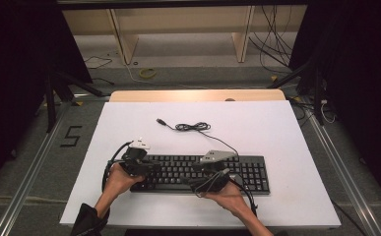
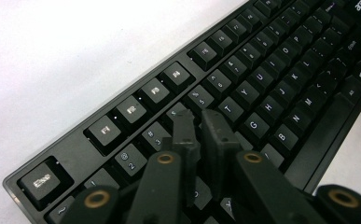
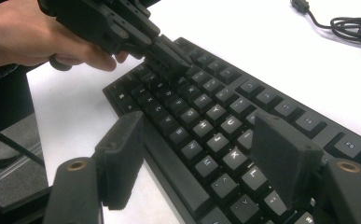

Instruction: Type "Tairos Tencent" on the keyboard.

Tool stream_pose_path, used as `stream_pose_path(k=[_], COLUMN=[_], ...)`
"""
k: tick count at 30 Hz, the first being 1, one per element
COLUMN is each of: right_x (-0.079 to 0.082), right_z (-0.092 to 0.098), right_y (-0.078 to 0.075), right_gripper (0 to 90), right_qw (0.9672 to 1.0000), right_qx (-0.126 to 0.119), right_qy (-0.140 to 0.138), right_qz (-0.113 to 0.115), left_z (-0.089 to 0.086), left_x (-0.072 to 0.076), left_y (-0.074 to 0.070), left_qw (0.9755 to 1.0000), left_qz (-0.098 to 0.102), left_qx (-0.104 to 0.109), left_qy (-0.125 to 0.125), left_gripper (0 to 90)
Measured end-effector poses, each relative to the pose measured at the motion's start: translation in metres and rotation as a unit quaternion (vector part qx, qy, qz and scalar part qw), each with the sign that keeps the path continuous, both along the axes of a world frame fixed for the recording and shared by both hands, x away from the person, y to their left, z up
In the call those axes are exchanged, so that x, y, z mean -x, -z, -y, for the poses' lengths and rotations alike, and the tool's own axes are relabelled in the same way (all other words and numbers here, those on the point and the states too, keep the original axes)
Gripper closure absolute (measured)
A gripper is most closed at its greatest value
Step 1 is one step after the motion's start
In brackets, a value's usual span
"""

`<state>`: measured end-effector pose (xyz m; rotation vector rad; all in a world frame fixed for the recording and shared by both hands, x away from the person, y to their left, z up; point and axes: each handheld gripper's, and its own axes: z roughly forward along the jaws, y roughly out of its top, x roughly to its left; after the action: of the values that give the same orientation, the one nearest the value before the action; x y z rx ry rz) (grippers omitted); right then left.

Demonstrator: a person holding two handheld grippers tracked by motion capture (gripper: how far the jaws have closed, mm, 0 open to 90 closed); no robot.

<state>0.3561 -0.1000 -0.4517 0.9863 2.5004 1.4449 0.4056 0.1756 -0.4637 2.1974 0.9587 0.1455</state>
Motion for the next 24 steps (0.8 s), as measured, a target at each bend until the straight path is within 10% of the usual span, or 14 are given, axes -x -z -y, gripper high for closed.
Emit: stream_pose_path(k=[24], right_x=[0.0005], right_z=[-0.0001], right_y=[-0.0006], right_gripper=[35.5], right_qw=[1.0], right_qx=[-0.002], right_qy=[0.0], right_qz=[0.0], left_z=[0.0022], left_x=[-0.0016], left_y=[0.009], left_qw=[0.9999], left_qz=[-0.009], left_qx=[-0.007], left_qy=[0.004], left_gripper=[89.2])
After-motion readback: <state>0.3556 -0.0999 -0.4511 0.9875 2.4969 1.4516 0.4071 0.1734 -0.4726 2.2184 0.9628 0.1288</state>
